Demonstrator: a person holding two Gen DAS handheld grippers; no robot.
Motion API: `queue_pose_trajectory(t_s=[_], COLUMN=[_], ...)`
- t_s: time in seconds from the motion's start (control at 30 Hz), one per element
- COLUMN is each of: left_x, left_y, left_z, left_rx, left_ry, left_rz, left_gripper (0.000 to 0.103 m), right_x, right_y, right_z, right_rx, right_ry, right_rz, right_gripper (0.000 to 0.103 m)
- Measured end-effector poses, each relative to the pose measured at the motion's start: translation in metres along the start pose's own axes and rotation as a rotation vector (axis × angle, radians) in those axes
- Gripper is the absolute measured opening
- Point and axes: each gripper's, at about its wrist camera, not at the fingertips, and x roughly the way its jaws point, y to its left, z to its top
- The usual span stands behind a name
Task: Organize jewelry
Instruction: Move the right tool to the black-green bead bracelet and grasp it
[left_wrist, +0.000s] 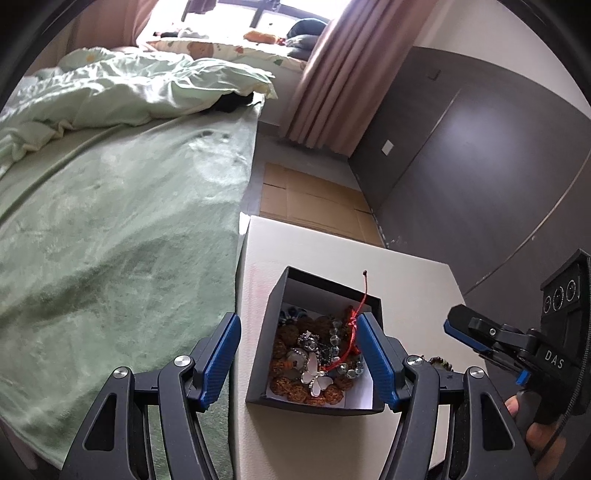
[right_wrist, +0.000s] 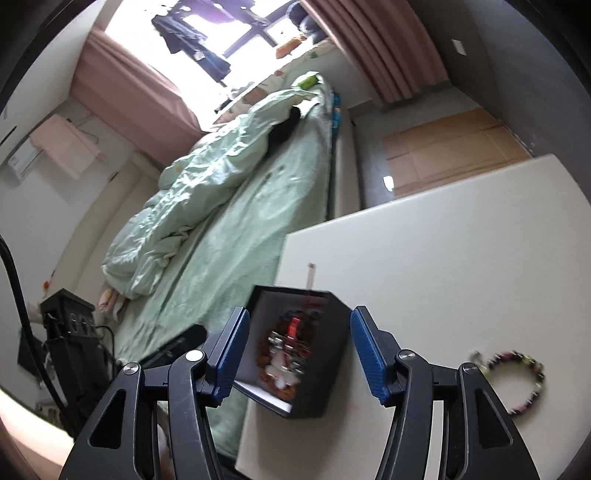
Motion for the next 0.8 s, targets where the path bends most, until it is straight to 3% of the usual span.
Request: queue_pose_trajectory(t_s=[0.27, 0.3, 0.37, 0.57, 0.7, 0.8], left_x=[0.006, 0.006, 0.006, 0.013, 0.022, 0.024], left_y=[-0.025, -0.029, -0.038, -0.065, -0.085, -0.099], left_z=[-0.001, -0.001, -0.001, -0.002, -0.003, -0.003], left_rx=[0.106, 0.117, 0.138, 0.203, 0.238, 0.27], left_ry=[0.011, 0.011, 0.011, 0.041, 0.075, 0.075], left_rz=[0.013, 0.01, 0.005, -0.015, -0.034, -0.046], left_gripper=[0.066, 0.066, 0.066, 0.066, 0.067, 0.087], right_x=[-0.026, -0.028, -0.034, -0.046, -0.059, -0.068], right_y=[-0.019, -0.022, -0.03, -0.06, -0.075, -0.085], right_z=[0.001, 0.002, 0.003, 0.004, 0.005, 0.005], right_rx=[-0.034, -0.036, -0.034, -0.015, -0.003, 0.011], right_ry=[0.005, 0.008, 0.016, 0.044, 0.035, 0.025], right_rz=[-0.077, -0.088, -0.107, -0.166, -0.202, -0.218], right_gripper=[0.059, 0.062, 0.076, 0.092, 0.095, 0.098])
